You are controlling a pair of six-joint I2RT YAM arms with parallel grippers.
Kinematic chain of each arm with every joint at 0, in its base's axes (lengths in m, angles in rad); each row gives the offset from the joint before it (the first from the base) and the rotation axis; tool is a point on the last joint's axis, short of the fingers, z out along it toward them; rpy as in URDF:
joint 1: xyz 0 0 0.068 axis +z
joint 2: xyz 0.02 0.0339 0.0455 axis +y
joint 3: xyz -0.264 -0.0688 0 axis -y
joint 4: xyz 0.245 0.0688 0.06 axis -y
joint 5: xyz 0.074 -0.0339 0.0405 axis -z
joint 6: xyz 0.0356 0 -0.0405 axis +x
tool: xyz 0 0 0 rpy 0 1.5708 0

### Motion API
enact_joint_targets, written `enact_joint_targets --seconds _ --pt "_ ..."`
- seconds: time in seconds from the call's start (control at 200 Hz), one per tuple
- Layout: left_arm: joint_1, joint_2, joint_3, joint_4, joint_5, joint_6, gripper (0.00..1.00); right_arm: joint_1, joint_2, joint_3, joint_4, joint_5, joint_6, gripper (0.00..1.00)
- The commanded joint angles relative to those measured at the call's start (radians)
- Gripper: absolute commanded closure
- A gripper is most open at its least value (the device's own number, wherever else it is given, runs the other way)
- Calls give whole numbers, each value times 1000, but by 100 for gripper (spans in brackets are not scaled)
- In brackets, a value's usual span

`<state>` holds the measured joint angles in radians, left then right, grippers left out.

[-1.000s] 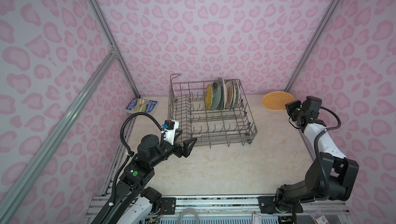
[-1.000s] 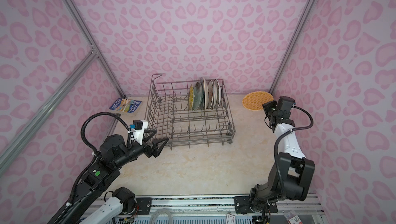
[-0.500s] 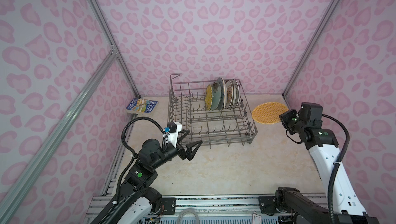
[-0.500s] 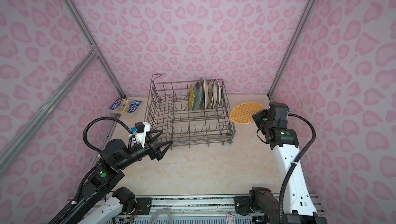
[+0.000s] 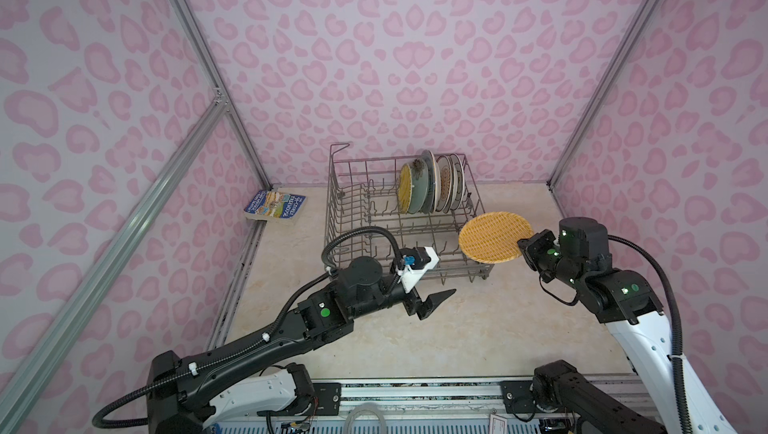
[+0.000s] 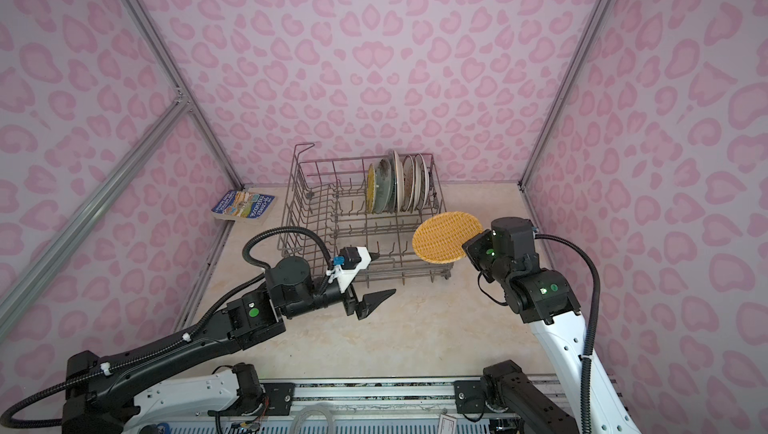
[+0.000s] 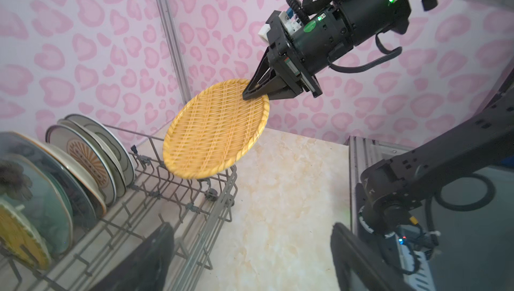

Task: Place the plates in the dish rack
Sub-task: 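Lift the orange mat toward the rack while the left gripper reaches toward it, then close the left gripper on the orange mat rim and release the right gripper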

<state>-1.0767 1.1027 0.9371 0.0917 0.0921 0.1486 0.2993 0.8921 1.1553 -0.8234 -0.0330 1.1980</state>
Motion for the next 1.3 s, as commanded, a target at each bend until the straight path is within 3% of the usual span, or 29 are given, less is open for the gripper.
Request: enact_joint_targets --seconds 0.0,0.21,0.405,0.54,0.705,0.795,0.99,1.16,1.295 --pt "-29 79 64 -32 -124 245 16 32 -17 -8 -6 71 68 100" --pt "-85 226 166 -20 -249 422 27 56 -53 -42 7 74 95 100" --pt "-118 338 237 -25 -308 502 38 57 -75 -49 4 67 97 100" --pt "-131 405 277 -20 -329 516 50 57 -92 -43 -8 73 97 100" --pt "-136 474 324 -13 -347 516 56 57 -104 -42 -20 74 92 100" --pt "-143 504 348 -12 -360 516 68 57 -111 -41 -25 77 91 100" --pt "-173 541 364 -6 -412 549 78 57 -121 -36 -36 84 92 100" --pt "-200 528 361 -12 -429 534 96 57 -127 -37 -43 70 104 100" --pt "-227 507 356 -15 -445 517 96 57 -147 -46 -36 65 113 100"
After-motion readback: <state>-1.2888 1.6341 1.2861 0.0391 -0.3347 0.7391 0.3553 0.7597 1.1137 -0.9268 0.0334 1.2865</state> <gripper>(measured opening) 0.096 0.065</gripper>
